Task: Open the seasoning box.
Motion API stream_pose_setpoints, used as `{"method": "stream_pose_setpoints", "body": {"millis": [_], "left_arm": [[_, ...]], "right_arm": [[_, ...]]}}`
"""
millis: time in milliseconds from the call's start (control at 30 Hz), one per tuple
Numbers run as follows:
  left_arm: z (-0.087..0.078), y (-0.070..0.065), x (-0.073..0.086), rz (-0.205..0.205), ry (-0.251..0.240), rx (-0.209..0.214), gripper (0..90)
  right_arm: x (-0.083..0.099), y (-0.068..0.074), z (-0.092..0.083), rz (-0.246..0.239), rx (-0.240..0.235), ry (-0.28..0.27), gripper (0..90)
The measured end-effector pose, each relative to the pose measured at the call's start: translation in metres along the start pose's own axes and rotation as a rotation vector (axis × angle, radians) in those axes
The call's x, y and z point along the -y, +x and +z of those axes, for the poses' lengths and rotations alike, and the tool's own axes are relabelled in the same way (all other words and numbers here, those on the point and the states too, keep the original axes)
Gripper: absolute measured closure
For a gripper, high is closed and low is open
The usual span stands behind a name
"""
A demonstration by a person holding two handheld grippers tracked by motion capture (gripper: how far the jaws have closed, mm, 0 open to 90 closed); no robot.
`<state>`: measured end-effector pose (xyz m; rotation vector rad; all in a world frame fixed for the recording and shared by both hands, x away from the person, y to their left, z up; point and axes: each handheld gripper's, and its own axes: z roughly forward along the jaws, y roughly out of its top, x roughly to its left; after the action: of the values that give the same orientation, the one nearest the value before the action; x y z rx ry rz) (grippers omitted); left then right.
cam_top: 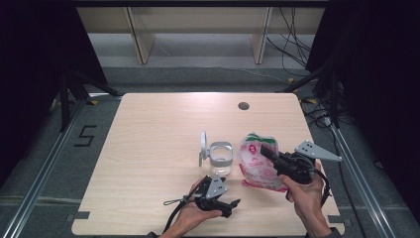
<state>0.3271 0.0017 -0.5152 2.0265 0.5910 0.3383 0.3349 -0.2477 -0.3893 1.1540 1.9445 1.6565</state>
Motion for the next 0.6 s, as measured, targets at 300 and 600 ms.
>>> {"method": "stream_pose_setpoints", "body": {"millis": [300,600], "left_arm": [[0.026,-0.015,-0.025,0.014,-0.051,-0.025,17.2],[0.033,-0.021,-0.031,0.017,-0.156,-0.067,47.5]], "right_arm": [[-0.031,0.011,-0.012,-0.034,-0.021,-0.023,90.0],[-0.039,0.022,-0.012,-0.041,-0.052,-0.008,90.0]]}}
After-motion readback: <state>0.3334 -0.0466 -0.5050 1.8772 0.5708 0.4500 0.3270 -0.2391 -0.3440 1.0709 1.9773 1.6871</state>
